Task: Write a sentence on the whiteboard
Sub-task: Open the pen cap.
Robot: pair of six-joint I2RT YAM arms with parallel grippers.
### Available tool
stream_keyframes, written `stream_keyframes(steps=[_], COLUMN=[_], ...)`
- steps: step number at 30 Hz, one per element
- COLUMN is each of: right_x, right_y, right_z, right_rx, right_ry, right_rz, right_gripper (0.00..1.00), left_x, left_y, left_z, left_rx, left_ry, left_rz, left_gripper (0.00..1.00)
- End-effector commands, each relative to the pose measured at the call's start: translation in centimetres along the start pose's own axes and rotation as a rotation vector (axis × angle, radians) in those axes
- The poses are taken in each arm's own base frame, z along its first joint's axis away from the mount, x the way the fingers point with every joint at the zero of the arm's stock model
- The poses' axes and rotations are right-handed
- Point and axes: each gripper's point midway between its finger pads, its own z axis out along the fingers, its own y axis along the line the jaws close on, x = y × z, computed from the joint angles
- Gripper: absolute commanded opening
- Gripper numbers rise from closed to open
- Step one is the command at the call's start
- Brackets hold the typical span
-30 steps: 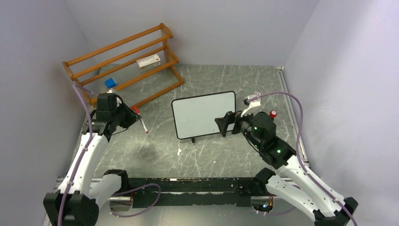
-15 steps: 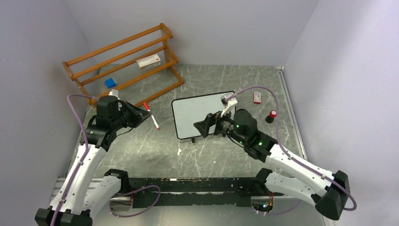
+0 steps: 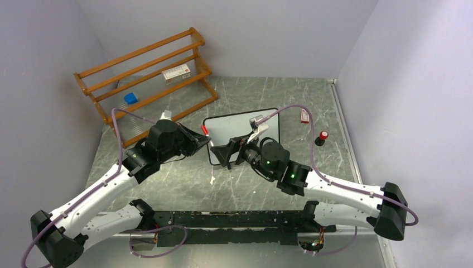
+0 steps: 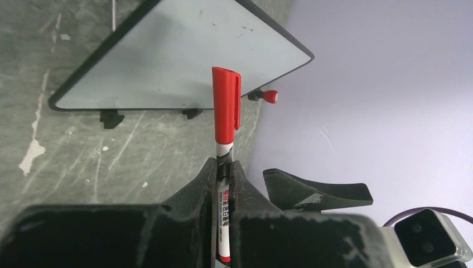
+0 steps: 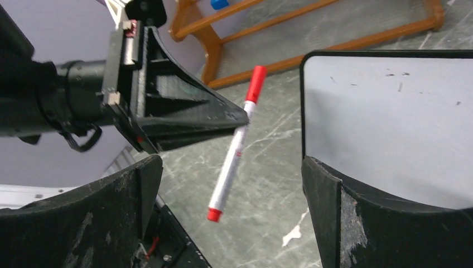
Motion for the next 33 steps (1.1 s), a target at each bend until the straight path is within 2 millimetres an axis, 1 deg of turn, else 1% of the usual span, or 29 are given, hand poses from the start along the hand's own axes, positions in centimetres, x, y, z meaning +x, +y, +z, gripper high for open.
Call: stream_keyframes(steps=[1,3,5,8,12,14,17,22,28,33], right_x=[-3.4,-3.0,-2.5,-1.7,-0.9,-0.9,-1.0,-0.9,-0.2,-0.4], right_y=[1.8,1.6,1.6,1.8,1.6,1.5,1.7,1.5,0.7,0.6], right_z=[0.1,0.3,0.5,0.8,0.9,0.9,1.0,1.4,1.7,1.7], right_rx=[0.010,0.036,0.048,0.046,0.062,0.063,0.052,0.067,0.100,0.099], right_ry=[-0.118,-0.112,-0.098,-0.077,-0.071,-0.078,-0.087,-0.091,-0.089,-0.108], right_rz=[0.085,0.102,0.110,0.119,0.129,0.130,0.136,0.126,0.118,0.116], right_gripper=[0.99,0.95,0.92,0.84,0.68,0.58,0.47,0.40,0.39,0.31], left_x=[-0.5,0.0,0.0,0.0,0.0,0.3,0.6,1.3,1.7,2.0], left_y=[-3.1,-3.3,-3.4,-4.0,-4.4,-4.7,-4.6,-4.8,-5.2,-5.3], left_z=[-0.3,-0.4,-0.6,-0.8,-1.0,-1.0,-0.8,-0.7,-0.8,-0.7], left_rx=[0.089,0.101,0.109,0.126,0.123,0.135,0.130,0.145,0.161,0.162], left_ry=[-0.101,-0.106,-0.122,-0.131,-0.131,-0.122,-0.111,-0.087,-0.080,-0.069], left_rz=[-0.081,-0.099,-0.125,-0.132,-0.134,-0.135,-0.144,-0.156,-0.162,-0.168], left_gripper=[0.05,0.05,0.05,0.05,0.05,0.05,0.05,0.05,0.05,0.05])
